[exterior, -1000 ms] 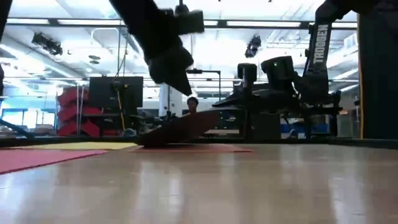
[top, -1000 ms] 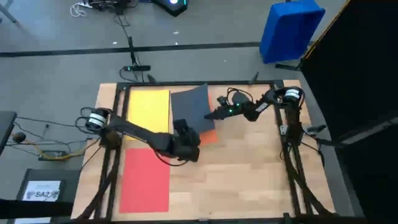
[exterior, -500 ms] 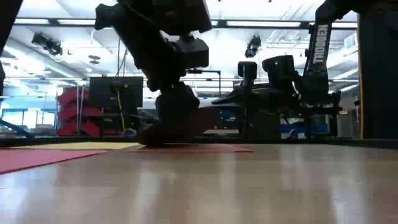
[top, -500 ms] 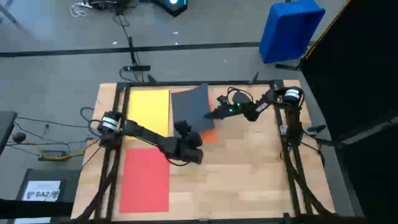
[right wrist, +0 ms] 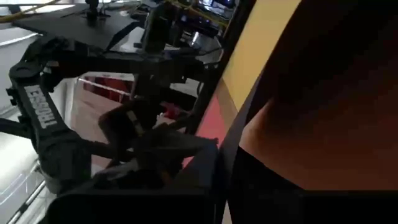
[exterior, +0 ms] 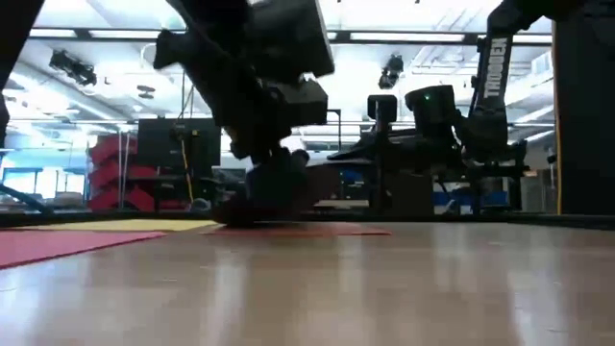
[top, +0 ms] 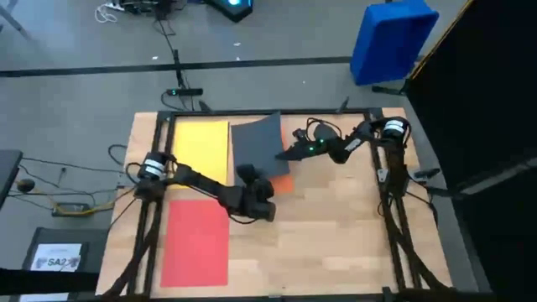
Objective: Organize paper
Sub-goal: Put the black paper to the top right of the table
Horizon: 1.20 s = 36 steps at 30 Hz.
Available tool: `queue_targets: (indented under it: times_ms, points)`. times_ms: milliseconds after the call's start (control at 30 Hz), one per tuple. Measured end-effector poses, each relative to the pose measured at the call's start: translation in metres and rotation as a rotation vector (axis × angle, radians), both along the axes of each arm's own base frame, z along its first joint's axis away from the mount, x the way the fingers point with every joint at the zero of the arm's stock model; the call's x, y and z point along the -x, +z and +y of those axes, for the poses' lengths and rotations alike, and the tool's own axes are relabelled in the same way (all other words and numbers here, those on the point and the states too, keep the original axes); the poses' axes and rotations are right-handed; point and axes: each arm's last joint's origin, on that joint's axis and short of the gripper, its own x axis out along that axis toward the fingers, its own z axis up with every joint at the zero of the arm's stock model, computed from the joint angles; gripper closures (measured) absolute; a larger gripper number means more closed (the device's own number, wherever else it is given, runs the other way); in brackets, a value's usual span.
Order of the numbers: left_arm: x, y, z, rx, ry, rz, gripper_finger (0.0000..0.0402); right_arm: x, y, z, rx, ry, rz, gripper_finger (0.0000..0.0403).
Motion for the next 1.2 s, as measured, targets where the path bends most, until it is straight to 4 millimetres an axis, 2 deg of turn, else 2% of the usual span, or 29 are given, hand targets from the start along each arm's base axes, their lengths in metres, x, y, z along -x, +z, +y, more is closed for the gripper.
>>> queue_targets:
  times_ms: [100,200,500,633,833,1033,1200]
  points:
    - [0.001,0.002,0.001,-0.076,0.019,-0.008,0.0227,0.000,0.000,0.000,-0.002,0.005,0.000,0.0403]
    - [0.003,0.003,0.000,-0.134,0.026,0.000,0.0253,0.000,0.000,0.001,-0.012,0.012,0.002,0.0403]
    - [0.006,0.003,0.000,-0.167,0.024,0.032,0.0392,0.000,0.000,0.002,-0.042,0.035,0.007,0.0403]
    - [0.005,0.005,0.000,-0.189,0.006,0.069,0.0399,0.000,0.002,0.002,-0.067,0.055,-0.006,0.0403]
    - [-0.010,0.028,-0.004,-0.250,-0.018,0.087,0.0401,0.000,0.008,0.004,-0.117,0.088,-0.034,0.0403]
    - [-0.024,0.059,-0.007,-0.306,-0.035,0.111,0.0402,0.001,0.028,0.007,-0.111,0.103,-0.084,0.0403]
    - [-0.026,0.071,-0.008,-0.317,-0.045,0.135,0.0402,0.004,0.048,0.008,-0.092,0.099,-0.109,0.0403]
